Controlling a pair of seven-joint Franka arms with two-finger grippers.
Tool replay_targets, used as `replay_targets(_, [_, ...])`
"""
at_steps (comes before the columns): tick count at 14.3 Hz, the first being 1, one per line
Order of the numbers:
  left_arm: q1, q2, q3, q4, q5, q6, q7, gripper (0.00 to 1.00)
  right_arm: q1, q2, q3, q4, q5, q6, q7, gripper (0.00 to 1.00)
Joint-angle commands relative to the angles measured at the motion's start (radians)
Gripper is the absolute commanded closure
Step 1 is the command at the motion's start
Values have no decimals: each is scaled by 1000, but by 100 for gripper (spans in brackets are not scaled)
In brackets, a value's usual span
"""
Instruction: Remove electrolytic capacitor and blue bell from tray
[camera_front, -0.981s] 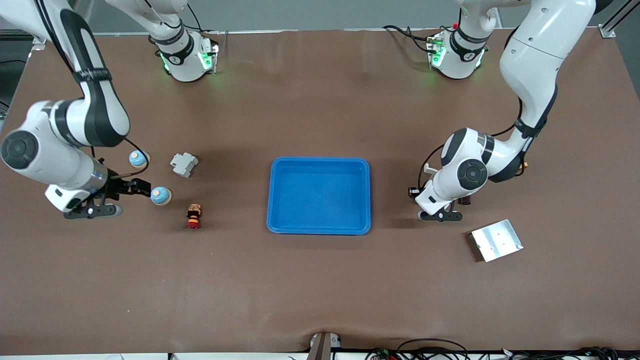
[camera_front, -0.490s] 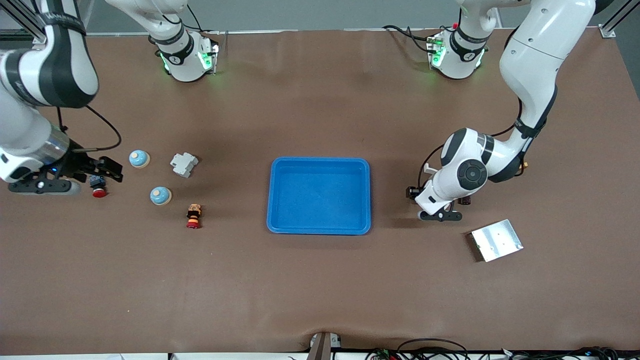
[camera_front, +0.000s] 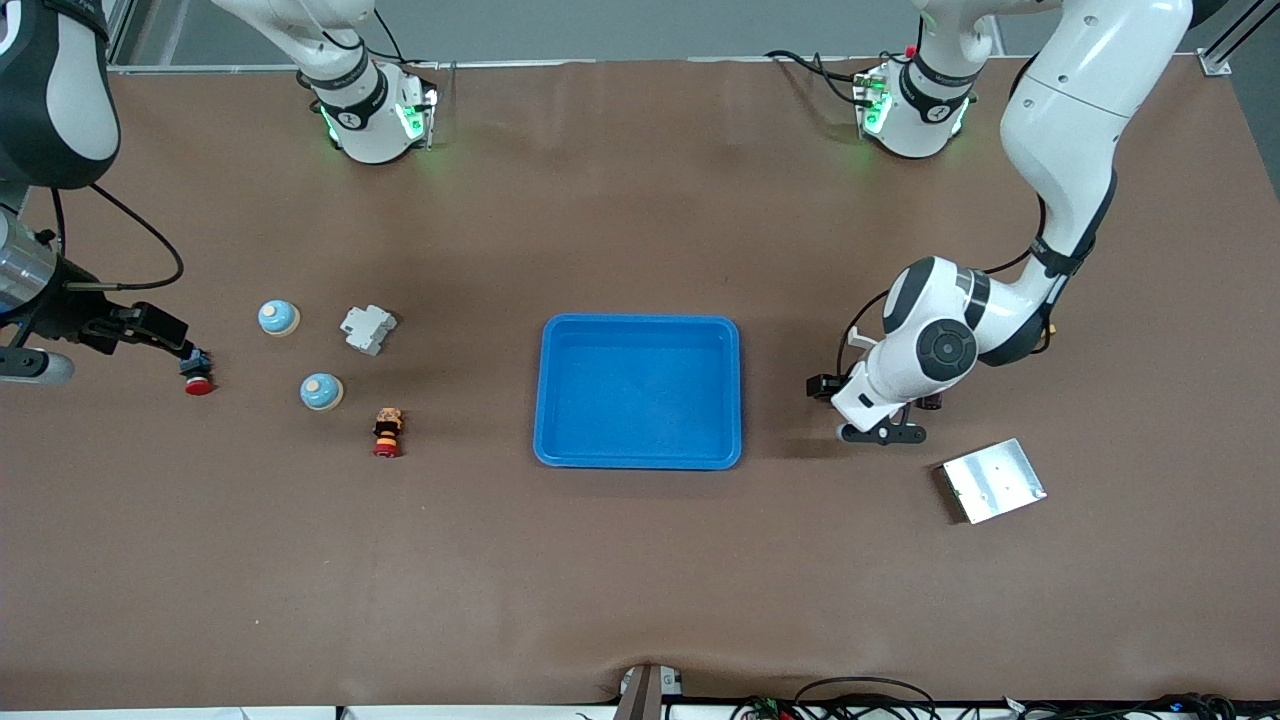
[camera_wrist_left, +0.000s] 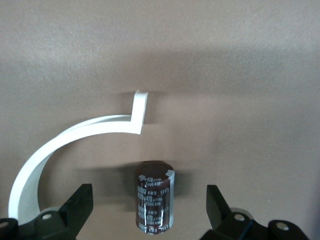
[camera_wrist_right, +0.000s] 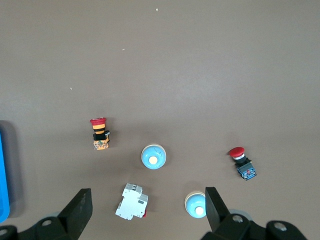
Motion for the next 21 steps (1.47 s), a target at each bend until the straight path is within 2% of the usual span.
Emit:
replay_targets(1, [13, -47, -5, 1, 18, -50, -6, 0, -9, -11, 16, 35, 9, -24, -1, 0])
replay_targets(5, [18, -124, -5, 33, 18, -184, -4, 0, -17, -35, 12, 33, 11, -53, -128, 0])
replay_targets(10, [125, -255, -25, 57, -3, -356, 40, 0, -17, -113, 12, 22, -1, -100, -119, 0])
replay_targets(14, [251, -393, -26, 57, -129, -526, 343, 0, -12, -136, 15, 15, -1, -106, -119, 0])
replay_targets(21, [319, -611, -15, 57, -192, -626, 361, 0, -12, -150, 16, 10, 0, -114, -116, 0])
